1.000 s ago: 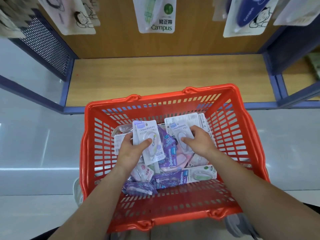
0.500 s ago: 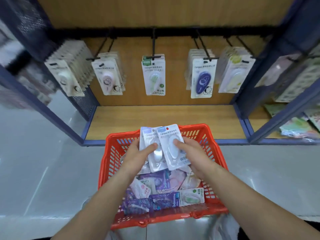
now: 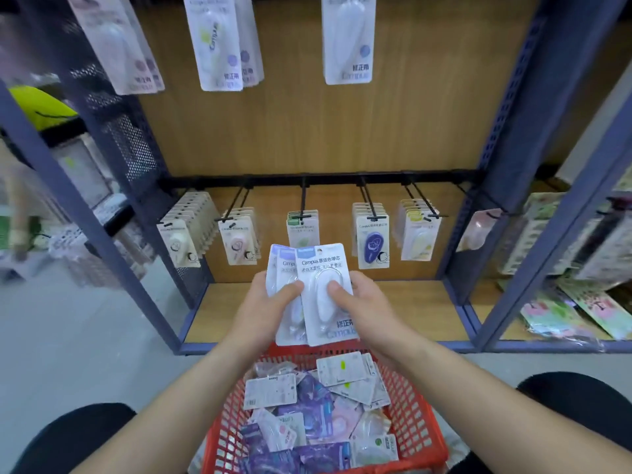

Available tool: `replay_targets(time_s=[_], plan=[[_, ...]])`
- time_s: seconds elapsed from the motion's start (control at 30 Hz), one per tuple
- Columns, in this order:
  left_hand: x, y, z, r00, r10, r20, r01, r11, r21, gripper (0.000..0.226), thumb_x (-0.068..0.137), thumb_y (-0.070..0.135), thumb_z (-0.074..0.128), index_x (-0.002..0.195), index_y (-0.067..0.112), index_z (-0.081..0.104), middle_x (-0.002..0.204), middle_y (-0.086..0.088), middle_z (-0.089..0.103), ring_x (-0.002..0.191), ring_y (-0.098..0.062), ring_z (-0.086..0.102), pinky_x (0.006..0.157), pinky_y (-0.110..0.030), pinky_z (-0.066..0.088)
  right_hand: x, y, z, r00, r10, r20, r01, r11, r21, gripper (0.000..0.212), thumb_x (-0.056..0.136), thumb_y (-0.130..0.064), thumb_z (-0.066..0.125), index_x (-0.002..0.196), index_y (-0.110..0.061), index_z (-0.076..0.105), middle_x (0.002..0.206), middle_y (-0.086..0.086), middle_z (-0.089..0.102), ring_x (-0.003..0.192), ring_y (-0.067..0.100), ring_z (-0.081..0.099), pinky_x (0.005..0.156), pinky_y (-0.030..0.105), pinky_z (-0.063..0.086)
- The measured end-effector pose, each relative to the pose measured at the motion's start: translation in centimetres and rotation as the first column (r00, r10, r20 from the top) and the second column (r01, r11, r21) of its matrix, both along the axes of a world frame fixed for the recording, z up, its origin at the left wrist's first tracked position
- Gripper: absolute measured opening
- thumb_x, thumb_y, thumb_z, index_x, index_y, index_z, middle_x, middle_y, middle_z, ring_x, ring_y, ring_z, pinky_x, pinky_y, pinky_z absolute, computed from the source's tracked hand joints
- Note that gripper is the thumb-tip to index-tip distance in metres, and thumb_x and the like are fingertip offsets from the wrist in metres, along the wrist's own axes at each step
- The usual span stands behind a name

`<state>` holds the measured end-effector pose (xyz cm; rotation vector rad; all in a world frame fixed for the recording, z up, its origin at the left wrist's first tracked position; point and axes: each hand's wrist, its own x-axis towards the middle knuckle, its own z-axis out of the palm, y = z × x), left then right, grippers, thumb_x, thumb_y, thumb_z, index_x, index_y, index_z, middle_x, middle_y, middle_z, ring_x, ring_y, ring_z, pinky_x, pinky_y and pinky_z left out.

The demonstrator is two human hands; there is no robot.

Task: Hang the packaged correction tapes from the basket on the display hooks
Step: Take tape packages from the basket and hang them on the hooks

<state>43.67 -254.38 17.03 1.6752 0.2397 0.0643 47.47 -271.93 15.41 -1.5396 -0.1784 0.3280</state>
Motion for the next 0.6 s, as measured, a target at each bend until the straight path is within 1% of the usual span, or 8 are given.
replay_targets(time_s=[0.03, 0.1, 0.23, 0.27, 0.37, 0.47, 0.53, 0.6], plan=[[-0.1, 0.0, 0.4, 0.999, 0.022, 0.028, -0.021, 0.999, -0.027, 0.065, 0.071, 0.058, 0.07, 0.129, 0.031, 0.06, 0.119, 0.012, 0.074, 0.108, -0.013, 0.072, 0.101, -0.05, 0.053, -0.2, 0.3, 0.4, 1.0, -0.012, 0.01, 0.012, 1.0, 0.011, 0.024, 0.097, -0.037, 0.062, 0.115, -0.022, 0.064, 0.112, -0.001, 0.075, 0.107, 0.02, 0.072, 0.1, 0.053, 0.053], [0.0, -0.3, 1.3, 0.996, 0.065, 0.061, -0.061, 0.996, -0.063, 0.067, 0.068, 0.056, 0.069, 0.13, 0.033, 0.059, 0.12, 0.012, 0.073, 0.11, -0.014, 0.071, 0.102, -0.051, 0.052, -0.5, 1.0, 1.3, 0.999, -0.03, 0.018, 0.029, 0.998, 0.051, 0.016, 0.102, -0.027, 0.061, 0.115, -0.02, 0.064, 0.111, 0.0, 0.076, 0.105, 0.02, 0.073, 0.099, 0.049, 0.055], [0.4, -0.3, 3.7, 0.987, 0.083, 0.138, -0.075, 0.995, -0.065, 0.034, 0.093, 0.029, 0.069, 0.126, 0.027, 0.061, 0.113, 0.011, 0.076, 0.104, -0.011, 0.073, 0.099, -0.045, 0.054, -0.2, 1.9, 3.8, 0.999, -0.03, 0.035, 0.026, 0.993, 0.114, 0.017, 0.104, -0.018, 0.056, 0.117, -0.015, 0.067, 0.108, 0.0, 0.077, 0.101, 0.018, 0.074, 0.087, 0.035, 0.058], [0.6, -0.1, 4.1, 0.985, 0.084, 0.148, -0.077, 0.995, -0.057, 0.033, 0.094, 0.028, 0.069, 0.126, 0.026, 0.061, 0.112, 0.011, 0.076, 0.104, -0.011, 0.073, 0.1, -0.046, 0.054, 0.0, 2.0, 4.4, 0.999, -0.028, 0.041, 0.023, 0.993, 0.116, 0.018, 0.104, -0.019, 0.056, 0.118, -0.015, 0.067, 0.109, 0.001, 0.077, 0.102, 0.019, 0.073, 0.087, 0.036, 0.057], [0.8, 0.5, 6.1, 0.978, 0.059, 0.199, -0.053, 0.998, -0.037, 0.043, 0.086, 0.042, 0.07, 0.126, 0.029, 0.061, 0.116, 0.011, 0.075, 0.108, -0.013, 0.072, 0.101, -0.05, 0.052, 0.5, 2.0, 6.2, 0.998, -0.035, 0.051, 0.028, 0.99, 0.137, 0.018, 0.104, -0.02, 0.057, 0.117, -0.015, 0.067, 0.108, 0.004, 0.078, 0.101, 0.021, 0.074, 0.086, 0.039, 0.057], [1.2, 1.3, 8.3, 0.968, 0.046, 0.246, -0.041, 0.999, -0.027, 0.047, 0.082, 0.051, 0.07, 0.124, 0.03, 0.063, 0.119, 0.008, 0.074, 0.111, -0.016, 0.071, 0.102, -0.052, 0.051, 1.4, 2.2, 8.0, 0.999, -0.042, 0.028, 0.036, 0.98, 0.196, 0.022, 0.103, -0.023, 0.058, 0.122, -0.015, 0.066, 0.111, 0.01, 0.077, 0.105, 0.031, 0.073, 0.092, 0.054, 0.057], [1.5, 1.8, 9.9, 0.955, 0.026, 0.296, -0.018, 0.999, -0.03, 0.042, 0.085, 0.046, 0.071, 0.123, 0.028, 0.065, 0.118, 0.006, 0.075, 0.11, -0.016, 0.072, 0.102, -0.051, 0.052, 2.0, 2.5, 9.5, 0.998, -0.049, 0.045, 0.037, 0.97, 0.238, 0.025, 0.103, -0.021, 0.058, 0.125, -0.012, 0.064, 0.114, 0.013, 0.076, 0.108, 0.035, 0.072, 0.095, 0.059, 0.055], [2.2, 2.5, 11.6, 0.942, 0.031, 0.334, -0.023, 0.999, -0.028, 0.024, 0.092, 0.035, 0.071, 0.114, 0.026, 0.068, 0.108, 0.01, 0.077, 0.101, -0.01, 0.073, 0.095, -0.038, 0.055, 2.6, 3.1, 11.2, 0.995, -0.053, 0.088, 0.029, 0.966, 0.257, 0.025, 0.103, -0.02, 0.057, 0.125, -0.011, 0.064, 0.116, 0.013, 0.075, 0.108, 0.035, 0.072, 0.093, 0.059, 0.056]])
